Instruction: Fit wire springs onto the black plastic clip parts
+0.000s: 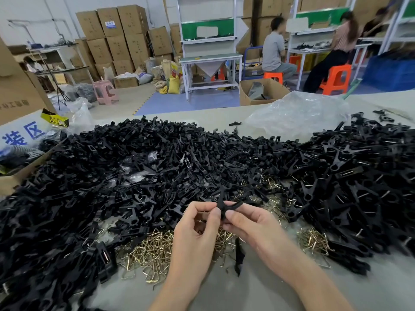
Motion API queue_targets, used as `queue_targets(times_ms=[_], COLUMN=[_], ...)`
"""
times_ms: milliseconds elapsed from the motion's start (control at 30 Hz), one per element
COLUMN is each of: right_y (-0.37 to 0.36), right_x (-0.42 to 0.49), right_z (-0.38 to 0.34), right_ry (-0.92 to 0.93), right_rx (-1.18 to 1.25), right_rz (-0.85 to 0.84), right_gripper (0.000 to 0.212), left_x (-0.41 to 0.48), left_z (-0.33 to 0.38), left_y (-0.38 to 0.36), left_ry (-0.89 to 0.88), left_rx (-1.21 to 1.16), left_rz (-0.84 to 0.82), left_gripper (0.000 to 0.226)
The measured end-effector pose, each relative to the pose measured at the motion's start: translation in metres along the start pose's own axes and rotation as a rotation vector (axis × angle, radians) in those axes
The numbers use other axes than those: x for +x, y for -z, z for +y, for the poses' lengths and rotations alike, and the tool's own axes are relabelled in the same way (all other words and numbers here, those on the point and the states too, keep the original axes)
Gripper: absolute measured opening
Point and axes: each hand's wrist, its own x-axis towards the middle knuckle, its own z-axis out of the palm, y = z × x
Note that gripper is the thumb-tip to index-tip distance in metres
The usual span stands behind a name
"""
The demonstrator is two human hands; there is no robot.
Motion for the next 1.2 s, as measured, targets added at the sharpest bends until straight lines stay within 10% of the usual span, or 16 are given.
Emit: queue_targets(times_ms=[1200], right_y=[-0.0011], right_x=[-0.0014], right_z=[-0.0019], right_ry=[0.025], right_rx=[-0.032], right_rz=[0.093], right_gripper=[0.04], left_x=[0.0012], left_z=[-0.0072], left_y=[0.0021], left_ry=[-0.236], left_rx=[0.22], left_rz=[-0.107], left_gripper=[0.029])
